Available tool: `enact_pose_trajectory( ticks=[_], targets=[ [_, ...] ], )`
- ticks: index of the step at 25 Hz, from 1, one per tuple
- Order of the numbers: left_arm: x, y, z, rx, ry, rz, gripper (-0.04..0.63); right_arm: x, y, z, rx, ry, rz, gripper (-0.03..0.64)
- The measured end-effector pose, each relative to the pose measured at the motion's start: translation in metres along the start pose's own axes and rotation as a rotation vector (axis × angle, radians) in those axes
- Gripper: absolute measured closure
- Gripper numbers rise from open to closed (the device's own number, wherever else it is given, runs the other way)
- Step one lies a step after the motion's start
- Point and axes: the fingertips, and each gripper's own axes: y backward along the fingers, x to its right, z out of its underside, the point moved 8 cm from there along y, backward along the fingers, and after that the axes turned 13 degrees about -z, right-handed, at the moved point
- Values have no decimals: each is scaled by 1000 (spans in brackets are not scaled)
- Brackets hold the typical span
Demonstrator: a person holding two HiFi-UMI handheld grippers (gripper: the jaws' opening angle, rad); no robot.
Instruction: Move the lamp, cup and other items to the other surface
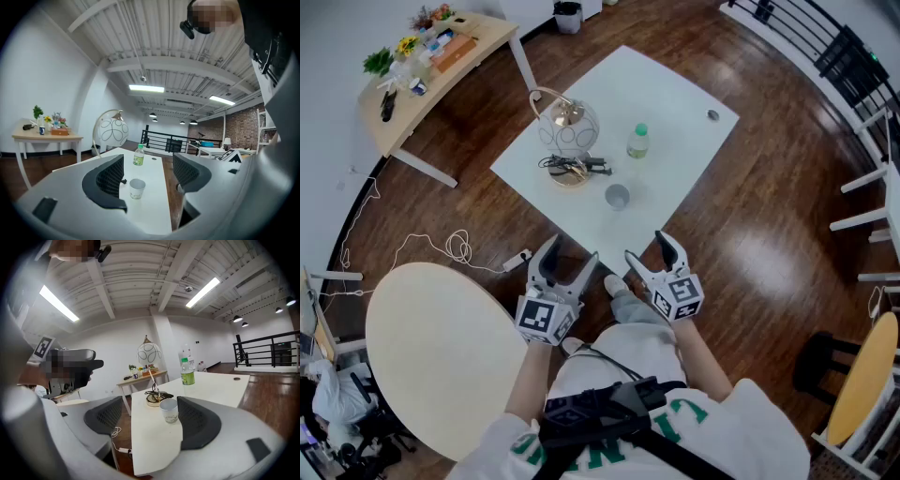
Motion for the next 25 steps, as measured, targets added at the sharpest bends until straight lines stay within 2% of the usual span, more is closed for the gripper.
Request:
enact_pose_trajectory(
  ticks=[10,15,22,25],
  targets=[
    [-9,-46,3,-26,14,-61,272,78,-85,50,-134,-38,-13,216],
    [-11,-50,10,-43,17,-122,272,100,-122,57,-189,-28,-44,216],
    [-24,-40,21,-49,25,-221,272,122,-155,63,-213,1,-68,218],
    [-24,-27,16,-54,29,-241,272,115,-155,49,-224,-11,-77,275]
  ],
)
